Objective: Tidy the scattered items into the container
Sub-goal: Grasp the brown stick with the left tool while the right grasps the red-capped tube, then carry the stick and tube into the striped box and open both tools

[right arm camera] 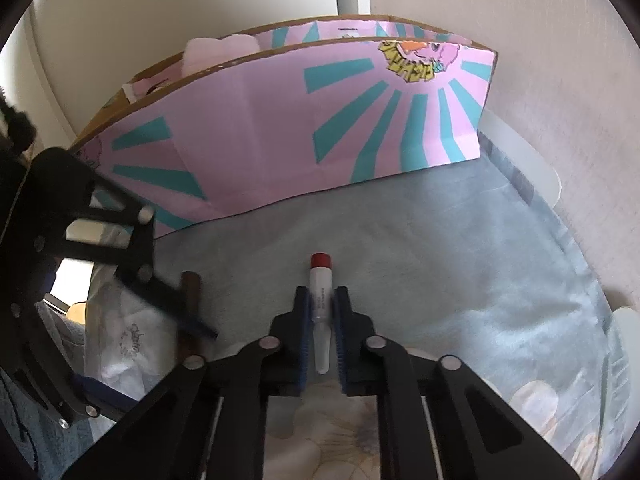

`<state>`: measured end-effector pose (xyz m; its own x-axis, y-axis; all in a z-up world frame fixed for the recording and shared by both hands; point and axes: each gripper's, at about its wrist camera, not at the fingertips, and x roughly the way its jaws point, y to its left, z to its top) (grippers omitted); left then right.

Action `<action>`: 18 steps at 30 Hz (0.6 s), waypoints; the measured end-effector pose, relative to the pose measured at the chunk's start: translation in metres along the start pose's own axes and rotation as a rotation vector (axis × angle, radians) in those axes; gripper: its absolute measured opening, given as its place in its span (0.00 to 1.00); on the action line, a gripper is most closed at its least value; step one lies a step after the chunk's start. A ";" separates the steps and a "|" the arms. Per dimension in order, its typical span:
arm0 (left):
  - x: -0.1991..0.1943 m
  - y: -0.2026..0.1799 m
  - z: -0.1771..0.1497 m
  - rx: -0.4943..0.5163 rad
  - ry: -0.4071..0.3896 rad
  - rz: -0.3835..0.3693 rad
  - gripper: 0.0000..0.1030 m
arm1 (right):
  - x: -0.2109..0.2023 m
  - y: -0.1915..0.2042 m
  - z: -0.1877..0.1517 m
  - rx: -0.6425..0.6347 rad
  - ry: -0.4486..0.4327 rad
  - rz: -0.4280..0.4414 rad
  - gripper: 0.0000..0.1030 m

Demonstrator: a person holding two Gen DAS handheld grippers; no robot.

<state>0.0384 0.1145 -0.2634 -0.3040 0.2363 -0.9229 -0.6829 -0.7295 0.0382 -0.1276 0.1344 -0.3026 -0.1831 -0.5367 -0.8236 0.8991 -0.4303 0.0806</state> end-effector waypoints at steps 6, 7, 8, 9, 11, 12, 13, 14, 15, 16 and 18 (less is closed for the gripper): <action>-0.003 -0.013 0.002 0.075 0.019 0.006 0.23 | 0.003 0.007 0.005 -0.033 0.029 -0.041 0.10; -0.004 -0.013 0.002 0.075 0.020 0.005 0.21 | 0.003 0.007 0.005 -0.022 0.027 -0.041 0.10; -0.005 -0.013 0.002 0.073 0.022 0.004 0.19 | 0.002 0.006 0.004 -0.008 0.023 -0.044 0.10; -0.006 -0.013 0.001 0.070 0.023 -0.003 0.18 | 0.001 0.005 0.003 0.005 0.018 -0.047 0.10; -0.008 -0.017 -0.003 0.058 0.027 -0.015 0.14 | -0.002 0.003 -0.001 0.036 0.008 -0.054 0.10; -0.009 -0.018 -0.004 0.044 0.032 -0.028 0.13 | -0.005 0.001 -0.004 0.057 0.003 -0.056 0.10; -0.008 -0.014 -0.004 0.030 0.036 -0.042 0.12 | -0.007 -0.001 -0.006 0.075 0.000 -0.059 0.10; -0.001 -0.010 0.005 0.018 0.037 -0.048 0.12 | -0.010 -0.003 -0.009 0.093 -0.005 -0.064 0.10; 0.001 -0.009 0.007 0.008 0.036 -0.048 0.12 | -0.014 -0.005 -0.013 0.115 -0.009 -0.070 0.10; 0.001 -0.006 0.008 -0.002 0.036 -0.049 0.12 | -0.018 -0.007 -0.016 0.131 -0.012 -0.078 0.10; 0.001 0.003 0.011 -0.029 0.029 -0.049 0.12 | -0.026 -0.010 -0.022 0.163 -0.021 -0.094 0.10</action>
<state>0.0289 0.1198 -0.2601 -0.2515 0.2536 -0.9340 -0.6765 -0.7362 -0.0177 -0.1229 0.1688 -0.2946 -0.2735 -0.5031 -0.8198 0.8017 -0.5902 0.0947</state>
